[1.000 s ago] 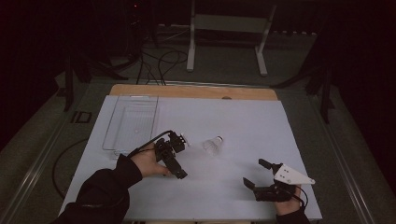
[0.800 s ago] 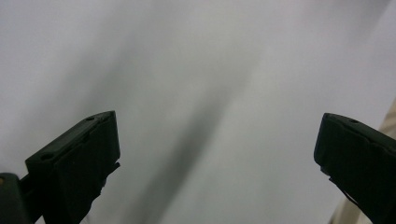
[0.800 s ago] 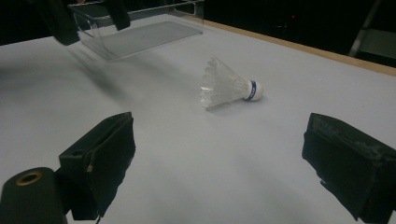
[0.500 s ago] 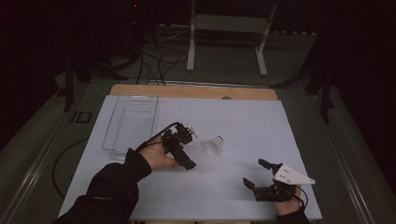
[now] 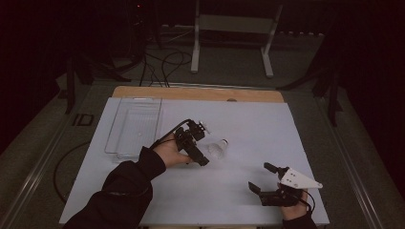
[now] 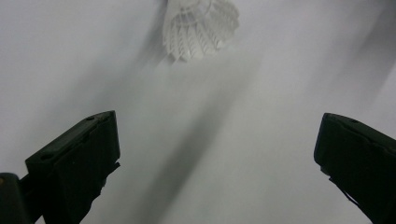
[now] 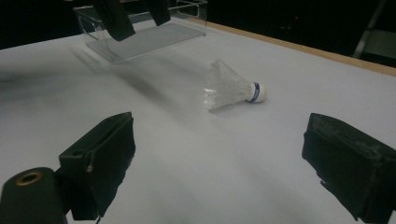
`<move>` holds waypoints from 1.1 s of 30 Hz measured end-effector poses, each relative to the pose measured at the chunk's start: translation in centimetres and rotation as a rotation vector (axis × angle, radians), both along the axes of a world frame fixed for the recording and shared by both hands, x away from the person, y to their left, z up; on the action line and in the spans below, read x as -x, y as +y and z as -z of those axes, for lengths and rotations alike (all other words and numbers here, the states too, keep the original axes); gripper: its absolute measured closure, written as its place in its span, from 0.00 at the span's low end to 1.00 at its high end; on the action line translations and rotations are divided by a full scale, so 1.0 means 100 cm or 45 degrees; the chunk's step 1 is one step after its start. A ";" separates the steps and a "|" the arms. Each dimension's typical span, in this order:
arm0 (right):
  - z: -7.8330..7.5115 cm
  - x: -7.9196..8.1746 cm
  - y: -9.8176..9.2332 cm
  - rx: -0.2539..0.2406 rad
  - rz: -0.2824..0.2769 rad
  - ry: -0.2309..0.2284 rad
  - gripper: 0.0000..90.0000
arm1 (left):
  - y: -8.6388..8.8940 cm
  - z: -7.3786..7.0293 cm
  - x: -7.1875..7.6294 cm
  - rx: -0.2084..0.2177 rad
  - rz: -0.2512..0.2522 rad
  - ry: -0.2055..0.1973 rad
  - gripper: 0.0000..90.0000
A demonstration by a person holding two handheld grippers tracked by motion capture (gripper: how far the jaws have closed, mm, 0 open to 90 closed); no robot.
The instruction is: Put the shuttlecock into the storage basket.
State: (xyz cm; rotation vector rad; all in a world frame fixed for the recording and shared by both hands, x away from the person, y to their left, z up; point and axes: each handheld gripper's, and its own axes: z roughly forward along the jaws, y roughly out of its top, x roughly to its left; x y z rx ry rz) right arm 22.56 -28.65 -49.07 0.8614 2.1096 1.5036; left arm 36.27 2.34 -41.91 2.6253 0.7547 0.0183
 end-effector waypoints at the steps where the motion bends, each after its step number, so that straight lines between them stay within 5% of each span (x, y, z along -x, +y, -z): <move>1: 0.000 0.000 0.000 0.000 0.001 0.000 0.10 | -0.001 -0.001 0.000 0.007 -0.004 -0.012 0.01; 3: -0.001 0.000 0.000 -0.001 -0.001 -0.003 0.10 | -0.003 -0.003 -0.002 0.046 0.005 -0.005 0.01; 15: -0.001 0.001 0.000 -0.003 -0.006 0.002 0.10 | -0.015 0.008 -0.026 0.071 -0.031 0.080 0.01; 30: -0.001 0.001 0.002 -0.001 -0.024 0.009 0.10 | -0.029 0.030 -0.043 0.079 0.010 0.022 0.11; 33: -0.001 0.002 0.002 -0.002 -0.022 0.010 0.10 | -0.030 0.036 -0.045 0.042 0.018 0.033 0.14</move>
